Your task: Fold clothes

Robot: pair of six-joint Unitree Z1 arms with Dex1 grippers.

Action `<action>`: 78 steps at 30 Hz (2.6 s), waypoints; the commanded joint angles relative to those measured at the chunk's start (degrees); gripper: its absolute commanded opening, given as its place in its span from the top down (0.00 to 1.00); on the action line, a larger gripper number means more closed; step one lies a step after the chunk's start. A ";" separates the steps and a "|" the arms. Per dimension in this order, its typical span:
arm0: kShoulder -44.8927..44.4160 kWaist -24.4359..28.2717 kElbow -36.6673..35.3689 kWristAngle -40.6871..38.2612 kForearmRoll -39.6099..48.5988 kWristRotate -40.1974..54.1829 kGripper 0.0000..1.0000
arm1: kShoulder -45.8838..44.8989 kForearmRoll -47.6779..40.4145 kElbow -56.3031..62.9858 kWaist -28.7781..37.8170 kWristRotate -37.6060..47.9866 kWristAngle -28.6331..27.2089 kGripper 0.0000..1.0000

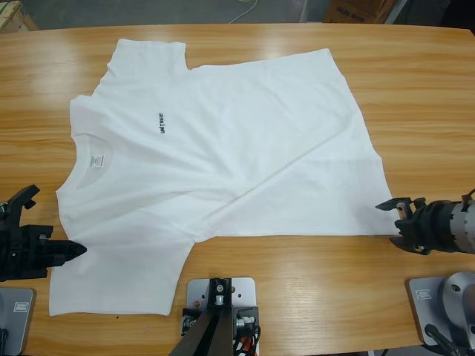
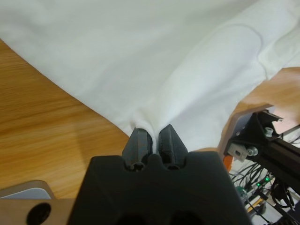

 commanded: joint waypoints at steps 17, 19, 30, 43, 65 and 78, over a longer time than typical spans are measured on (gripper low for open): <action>2.32 1.64 -0.74 0.24 1.30 1.74 1.00 | 2.06 -5.88 4.00 -0.16 -15.49 0.24 1.00; 1.26 1.69 -1.46 -0.34 3.55 1.79 1.00 | 0.25 -1.68 3.67 -0.16 -15.79 0.36 1.00; -2.04 1.67 -4.40 -9.79 17.14 -1.23 1.00 | -7.61 19.38 -8.11 4.70 -15.16 3.30 1.00; 5.97 19.21 -18.53 -6.19 16.42 7.13 1.00 | 2.06 -3.77 -10.71 -5.75 -31.38 1.72 1.00; 18.67 26.77 -28.39 -6.54 10.11 12.78 1.00 | 18.28 -28.01 -16.32 -22.34 -50.84 7.52 1.00; 24.27 29.34 -31.33 -7.35 10.11 15.15 1.00 | 21.48 -15.51 -20.15 -23.01 -52.14 3.95 1.00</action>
